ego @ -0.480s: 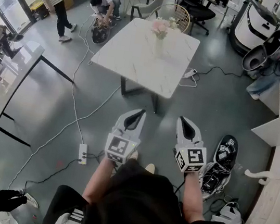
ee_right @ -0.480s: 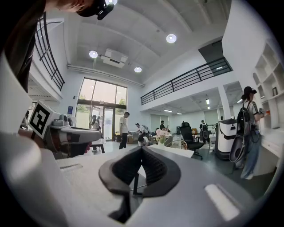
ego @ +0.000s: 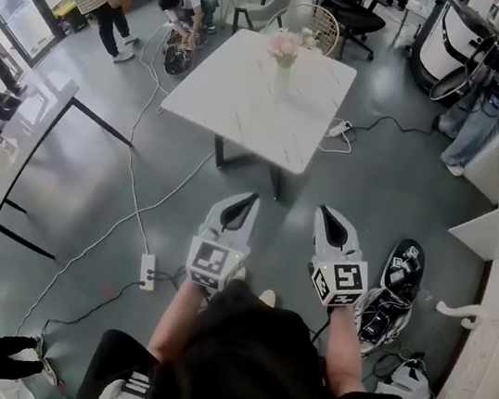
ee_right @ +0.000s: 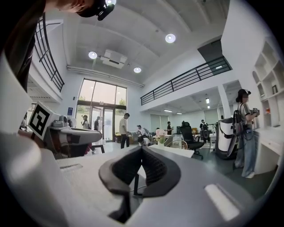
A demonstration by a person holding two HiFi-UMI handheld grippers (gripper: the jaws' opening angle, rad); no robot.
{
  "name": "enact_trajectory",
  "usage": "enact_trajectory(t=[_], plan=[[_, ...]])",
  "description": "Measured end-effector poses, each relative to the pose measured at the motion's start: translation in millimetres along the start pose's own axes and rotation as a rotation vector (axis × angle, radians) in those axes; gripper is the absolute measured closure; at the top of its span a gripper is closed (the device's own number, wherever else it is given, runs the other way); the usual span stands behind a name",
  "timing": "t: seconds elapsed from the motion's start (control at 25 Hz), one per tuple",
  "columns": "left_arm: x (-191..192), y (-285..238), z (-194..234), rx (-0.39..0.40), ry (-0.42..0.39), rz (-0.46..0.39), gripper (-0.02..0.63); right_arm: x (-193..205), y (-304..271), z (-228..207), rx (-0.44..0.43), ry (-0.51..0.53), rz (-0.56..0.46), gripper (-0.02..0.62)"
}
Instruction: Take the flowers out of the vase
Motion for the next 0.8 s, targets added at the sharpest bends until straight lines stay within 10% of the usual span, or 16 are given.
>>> enact_trajectory(t=[0.8], plan=[[21.3, -40.8, 15.9, -0.028, -0.006, 0.039, 0.598, 21.1, -40.3, -34.2, -0.026, -0.030, 0.020, 0.592]])
Point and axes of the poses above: the fingertips, and each gripper's own axes: y backward along the fingers, z to its left, x out of its underside, the point moved 10 cm from there along y, backward along the fingers, and after that the axes turned 15 degrees about -z, right-handed, at the moved point
